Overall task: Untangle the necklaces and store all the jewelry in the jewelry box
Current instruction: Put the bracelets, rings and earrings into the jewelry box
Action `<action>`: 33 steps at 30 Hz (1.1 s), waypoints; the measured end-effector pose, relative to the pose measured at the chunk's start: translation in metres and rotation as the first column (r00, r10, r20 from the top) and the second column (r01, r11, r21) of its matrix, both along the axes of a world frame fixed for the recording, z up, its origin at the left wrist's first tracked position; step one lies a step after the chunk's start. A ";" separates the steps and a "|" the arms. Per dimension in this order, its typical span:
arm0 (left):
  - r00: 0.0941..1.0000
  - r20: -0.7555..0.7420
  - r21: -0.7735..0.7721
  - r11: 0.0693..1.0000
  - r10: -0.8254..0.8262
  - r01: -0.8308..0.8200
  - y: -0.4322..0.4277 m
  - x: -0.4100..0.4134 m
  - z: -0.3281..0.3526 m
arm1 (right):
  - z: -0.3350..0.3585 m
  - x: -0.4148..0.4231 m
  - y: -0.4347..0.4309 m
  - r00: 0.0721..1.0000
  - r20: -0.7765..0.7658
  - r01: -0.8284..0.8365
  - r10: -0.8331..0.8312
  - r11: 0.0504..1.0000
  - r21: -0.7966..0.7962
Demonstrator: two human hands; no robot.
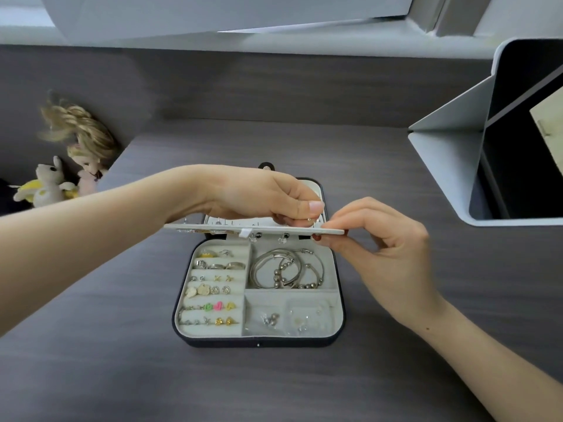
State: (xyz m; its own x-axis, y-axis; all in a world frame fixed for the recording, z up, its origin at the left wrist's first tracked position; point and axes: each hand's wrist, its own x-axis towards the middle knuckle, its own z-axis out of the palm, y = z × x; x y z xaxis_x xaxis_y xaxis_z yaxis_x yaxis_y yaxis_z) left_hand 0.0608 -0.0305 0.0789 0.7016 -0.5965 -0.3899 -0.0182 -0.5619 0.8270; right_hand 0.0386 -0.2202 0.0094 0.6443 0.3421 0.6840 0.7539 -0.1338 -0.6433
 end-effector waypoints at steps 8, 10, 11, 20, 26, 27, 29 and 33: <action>0.998 -0.045 -0.005 0.999 -0.034 0.033 -0.002 0.002 0.000 | 0.000 -0.001 -0.002 1.000 0.024 0.005 -0.004 0.999 -0.034; 0.998 -0.048 -0.007 0.999 -0.032 0.031 -0.003 0.001 0.000 | 0.000 -0.001 -0.002 1.000 0.021 0.008 -0.007 0.999 -0.038; 0.999 -0.045 -0.007 0.999 -0.031 0.031 -0.003 0.001 -0.001 | 0.000 -0.001 -0.002 1.000 0.022 0.007 -0.006 0.999 -0.037; 1.000 -0.014 0.005 1.000 -0.015 0.015 -0.003 0.000 -0.001 | 0.001 -0.001 -0.001 0.999 0.033 0.014 -0.013 0.999 -0.034; 0.999 0.017 0.020 0.999 -0.051 0.051 -0.001 0.000 0.000 | 0.002 -0.002 0.000 1.000 0.018 0.009 -0.009 1.000 -0.026; 0.998 0.019 0.018 0.998 -0.060 0.060 -0.001 0.000 0.000 | 0.002 -0.002 0.000 1.000 0.017 0.008 -0.008 1.000 -0.024; 0.997 0.031 0.024 0.997 -0.073 0.072 -0.001 0.000 0.001 | 0.002 -0.001 0.000 1.000 0.016 0.008 -0.007 1.000 -0.022; 0.995 0.061 0.057 0.995 -0.082 0.078 -0.001 -0.001 0.004 | 0.001 -0.001 0.000 1.000 0.002 0.007 -0.007 1.000 -0.020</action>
State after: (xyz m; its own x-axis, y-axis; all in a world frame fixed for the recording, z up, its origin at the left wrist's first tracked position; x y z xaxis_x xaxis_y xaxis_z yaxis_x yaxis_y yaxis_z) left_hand 0.0597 -0.0318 0.0828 0.6767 -0.6308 -0.3797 -0.1159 -0.6005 0.7912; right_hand 0.0374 -0.2201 0.0109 0.6451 0.3516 0.6784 0.7544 -0.1521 -0.6385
